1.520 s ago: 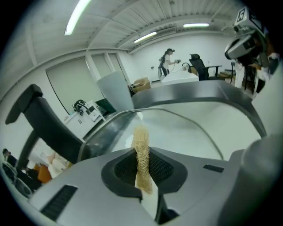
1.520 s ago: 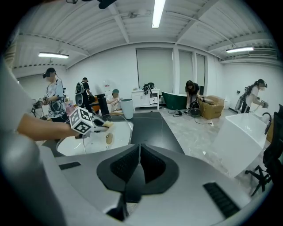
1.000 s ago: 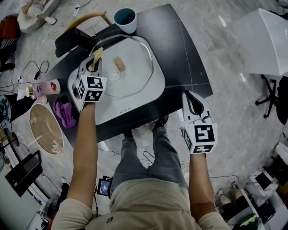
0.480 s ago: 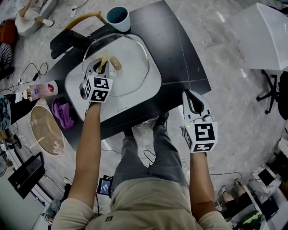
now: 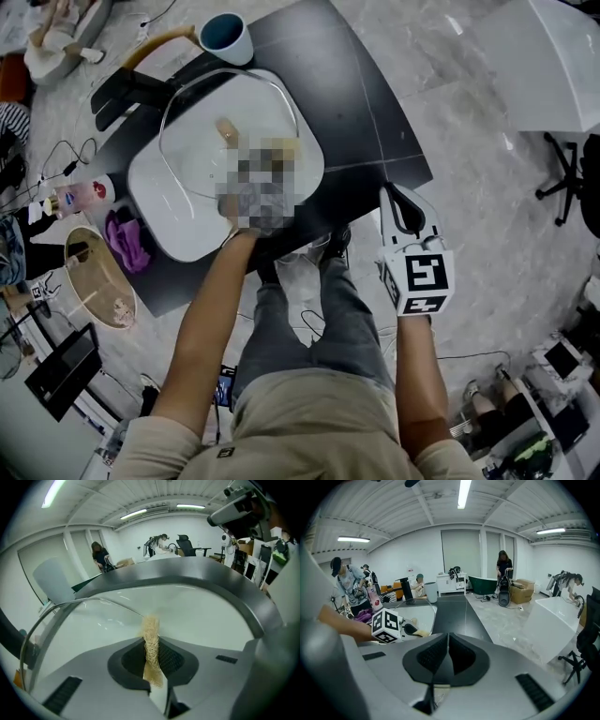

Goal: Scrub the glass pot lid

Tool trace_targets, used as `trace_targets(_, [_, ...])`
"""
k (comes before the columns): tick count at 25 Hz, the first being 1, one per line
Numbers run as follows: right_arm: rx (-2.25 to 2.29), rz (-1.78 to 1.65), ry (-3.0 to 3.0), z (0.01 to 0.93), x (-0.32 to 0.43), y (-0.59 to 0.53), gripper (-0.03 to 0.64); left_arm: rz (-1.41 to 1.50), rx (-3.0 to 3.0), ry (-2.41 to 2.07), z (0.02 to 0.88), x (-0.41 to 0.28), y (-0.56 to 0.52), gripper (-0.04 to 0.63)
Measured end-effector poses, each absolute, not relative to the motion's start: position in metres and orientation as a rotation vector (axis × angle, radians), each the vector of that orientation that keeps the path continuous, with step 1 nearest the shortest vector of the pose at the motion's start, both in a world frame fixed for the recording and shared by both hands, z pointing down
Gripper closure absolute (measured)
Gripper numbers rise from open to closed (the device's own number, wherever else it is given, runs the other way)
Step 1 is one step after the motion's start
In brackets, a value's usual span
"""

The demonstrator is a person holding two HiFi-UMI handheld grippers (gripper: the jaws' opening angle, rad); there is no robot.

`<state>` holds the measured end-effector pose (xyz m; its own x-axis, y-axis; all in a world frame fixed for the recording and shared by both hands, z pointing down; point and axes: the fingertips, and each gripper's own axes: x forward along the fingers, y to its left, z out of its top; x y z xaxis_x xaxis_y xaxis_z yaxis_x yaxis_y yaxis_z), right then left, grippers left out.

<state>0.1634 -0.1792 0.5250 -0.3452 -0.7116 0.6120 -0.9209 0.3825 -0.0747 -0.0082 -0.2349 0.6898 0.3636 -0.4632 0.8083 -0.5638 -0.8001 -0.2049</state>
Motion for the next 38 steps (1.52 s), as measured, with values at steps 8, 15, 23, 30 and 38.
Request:
trace_targets(8, [1.407,0.575,-2.153,0.528,0.168,-0.178,0.589,1.433,2.497,-0.934,0.687,-0.010,-0.235,0.551])
trace_targets(15, [1.398,0.571,-2.157,0.527,0.160,-0.180,0.589,1.433,2.498,-0.922,0.684,-0.016,-0.235,0.551])
trace_targets(23, [1.372,0.576,-2.168,0.530,0.142,-0.183,0.589,1.482,2.459,-0.973,0.683,-0.062,-0.236,0.551])
trace_targets(30, [1.345,0.558,-2.181,0.529,0.122,-0.184,0.589,1.634,2.347,-1.146,0.663,-0.169,-0.254,0.551])
trace_targets(38, [1.333,0.539,-2.195,0.522,0.107,-0.186,0.589,1.708,2.267,-1.296,0.631,-0.234,-0.278,0.551])
